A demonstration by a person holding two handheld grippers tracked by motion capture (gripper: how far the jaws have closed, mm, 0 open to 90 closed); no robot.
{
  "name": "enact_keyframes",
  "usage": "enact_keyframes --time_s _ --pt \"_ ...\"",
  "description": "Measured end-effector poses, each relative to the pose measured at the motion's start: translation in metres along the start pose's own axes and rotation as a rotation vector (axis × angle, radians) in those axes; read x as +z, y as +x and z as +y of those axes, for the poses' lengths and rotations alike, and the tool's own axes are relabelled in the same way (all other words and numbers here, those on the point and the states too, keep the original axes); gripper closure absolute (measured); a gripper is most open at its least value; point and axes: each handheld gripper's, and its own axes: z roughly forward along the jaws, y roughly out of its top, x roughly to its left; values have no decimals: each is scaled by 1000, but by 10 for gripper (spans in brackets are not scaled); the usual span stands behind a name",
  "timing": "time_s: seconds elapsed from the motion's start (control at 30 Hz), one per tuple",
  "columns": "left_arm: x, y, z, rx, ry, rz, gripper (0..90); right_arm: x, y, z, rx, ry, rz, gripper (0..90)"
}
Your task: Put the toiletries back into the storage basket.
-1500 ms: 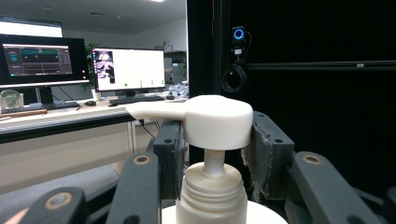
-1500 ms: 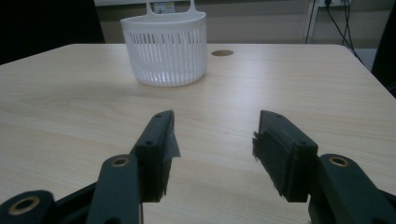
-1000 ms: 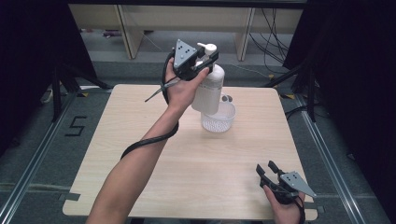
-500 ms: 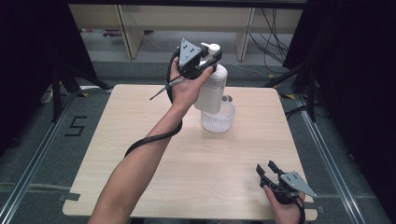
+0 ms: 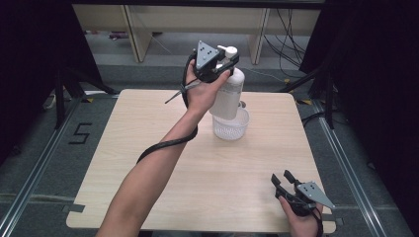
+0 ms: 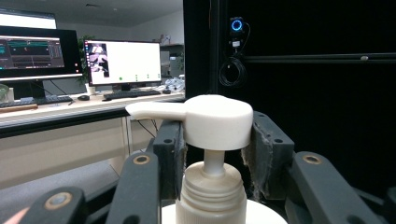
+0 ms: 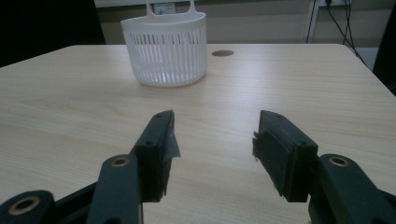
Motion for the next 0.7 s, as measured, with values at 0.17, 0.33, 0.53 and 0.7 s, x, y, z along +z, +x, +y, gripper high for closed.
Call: enact_keyframes --time_s 0.17,0.33,0.53,0.7 --pt "4 -1 -2 -1 8 0 595 0 0 0 3 -6 4 475" --pt "8 -3 -4 -6 10 -3 595 0 0 0 8 -3 6 475" --pt "11 -5 -6 -7 16 -7 595 0 0 0 7 -1 3 475" --pt "14 -5 -9 -10 22 -9 595 0 0 0 7 -3 5 475"
